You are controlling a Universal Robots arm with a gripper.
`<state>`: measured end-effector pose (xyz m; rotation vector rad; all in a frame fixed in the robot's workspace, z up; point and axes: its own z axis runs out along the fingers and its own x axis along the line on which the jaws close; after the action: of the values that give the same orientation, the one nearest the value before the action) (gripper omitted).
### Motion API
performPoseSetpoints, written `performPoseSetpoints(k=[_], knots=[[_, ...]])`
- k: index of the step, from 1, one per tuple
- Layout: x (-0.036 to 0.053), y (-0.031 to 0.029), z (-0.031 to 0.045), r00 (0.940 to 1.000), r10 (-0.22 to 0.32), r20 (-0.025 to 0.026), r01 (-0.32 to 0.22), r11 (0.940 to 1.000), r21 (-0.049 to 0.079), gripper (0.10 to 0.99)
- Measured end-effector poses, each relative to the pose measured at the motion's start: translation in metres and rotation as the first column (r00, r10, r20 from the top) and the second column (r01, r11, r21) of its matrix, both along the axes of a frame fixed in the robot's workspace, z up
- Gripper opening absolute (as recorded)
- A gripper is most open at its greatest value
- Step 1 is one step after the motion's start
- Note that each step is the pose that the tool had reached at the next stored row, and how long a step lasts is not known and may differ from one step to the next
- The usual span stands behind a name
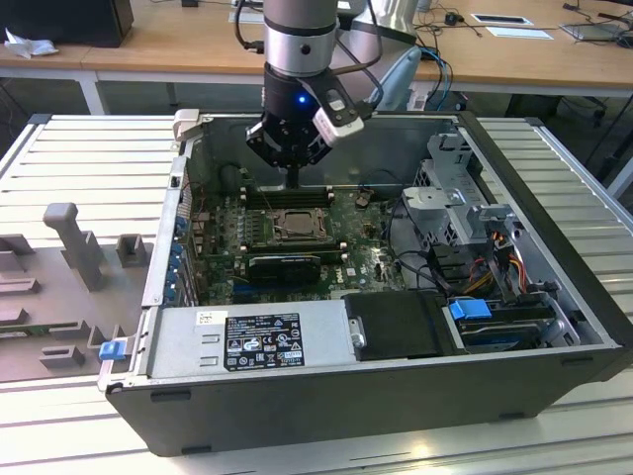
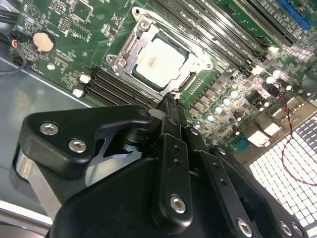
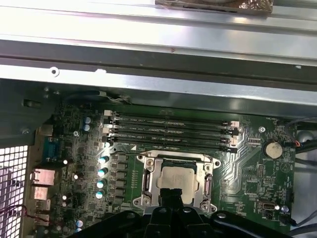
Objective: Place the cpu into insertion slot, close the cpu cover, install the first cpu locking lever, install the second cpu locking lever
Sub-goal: 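Install the first cpu locking lever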
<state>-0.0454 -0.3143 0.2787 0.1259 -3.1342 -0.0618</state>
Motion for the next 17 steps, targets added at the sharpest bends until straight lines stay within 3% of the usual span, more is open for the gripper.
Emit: performPoseSetpoints(k=[10,15,17], knots=[[-0.0090,-0.0003,0.0000,1.0000,0.002,0.0002,-0.002,1.0000,0.000,0.106],[-0.0196,-0.0003,-0.0004,1.0000,0.003,0.0005,-0.003,1.0000,0.000,0.106],[-0.0309,-0.0003,-0.0013,1.0000,0.003,0.0008,-0.003,1.0000,0.000,0.106]])
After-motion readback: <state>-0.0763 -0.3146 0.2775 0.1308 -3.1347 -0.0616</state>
